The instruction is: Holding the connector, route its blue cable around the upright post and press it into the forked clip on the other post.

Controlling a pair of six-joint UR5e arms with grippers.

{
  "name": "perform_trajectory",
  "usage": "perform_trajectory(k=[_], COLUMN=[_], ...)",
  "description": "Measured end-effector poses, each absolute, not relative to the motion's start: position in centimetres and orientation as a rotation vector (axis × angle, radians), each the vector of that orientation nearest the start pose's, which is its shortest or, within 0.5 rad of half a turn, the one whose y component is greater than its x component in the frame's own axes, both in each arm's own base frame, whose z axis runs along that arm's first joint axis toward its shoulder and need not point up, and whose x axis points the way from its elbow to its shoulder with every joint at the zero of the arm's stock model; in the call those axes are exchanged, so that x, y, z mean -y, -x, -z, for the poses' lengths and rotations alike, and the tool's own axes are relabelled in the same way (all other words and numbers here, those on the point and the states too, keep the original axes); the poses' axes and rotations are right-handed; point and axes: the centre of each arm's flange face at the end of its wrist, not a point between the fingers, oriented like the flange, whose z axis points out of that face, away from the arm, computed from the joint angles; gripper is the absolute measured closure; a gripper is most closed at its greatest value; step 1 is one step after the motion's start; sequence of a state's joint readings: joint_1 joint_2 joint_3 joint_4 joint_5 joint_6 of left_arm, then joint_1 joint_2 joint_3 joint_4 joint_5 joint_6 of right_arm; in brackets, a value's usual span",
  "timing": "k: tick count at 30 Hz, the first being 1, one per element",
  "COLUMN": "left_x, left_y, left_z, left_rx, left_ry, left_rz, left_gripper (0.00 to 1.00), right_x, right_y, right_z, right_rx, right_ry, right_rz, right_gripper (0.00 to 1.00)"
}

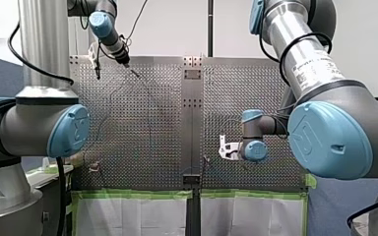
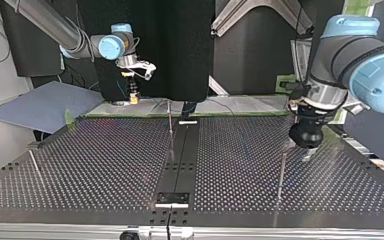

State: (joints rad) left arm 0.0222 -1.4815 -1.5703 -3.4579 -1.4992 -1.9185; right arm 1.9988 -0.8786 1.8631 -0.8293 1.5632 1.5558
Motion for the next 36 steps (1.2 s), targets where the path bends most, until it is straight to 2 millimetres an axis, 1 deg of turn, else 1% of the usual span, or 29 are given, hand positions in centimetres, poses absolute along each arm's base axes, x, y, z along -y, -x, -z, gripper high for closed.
perform_trajectory(k=[18, 36], left_x=[13.2, 13.5], left_y=[-41.0, -40.7], left_z=[-49.0, -48.9], left_rx=[-1.941, -1.951], left_ry=[0.328, 0.322], left_rz=[0.243, 0.236], left_gripper=[0.08, 0.08], right_x=[46.2, 46.2], right_y=[-36.1, -36.2], right_z=[-4.9, -4.9], right_rx=[1.042, 1.041], right_ry=[-1.671, -1.672], right_rz=[-1.411, -1.412], right_gripper=[1.00, 1.00])
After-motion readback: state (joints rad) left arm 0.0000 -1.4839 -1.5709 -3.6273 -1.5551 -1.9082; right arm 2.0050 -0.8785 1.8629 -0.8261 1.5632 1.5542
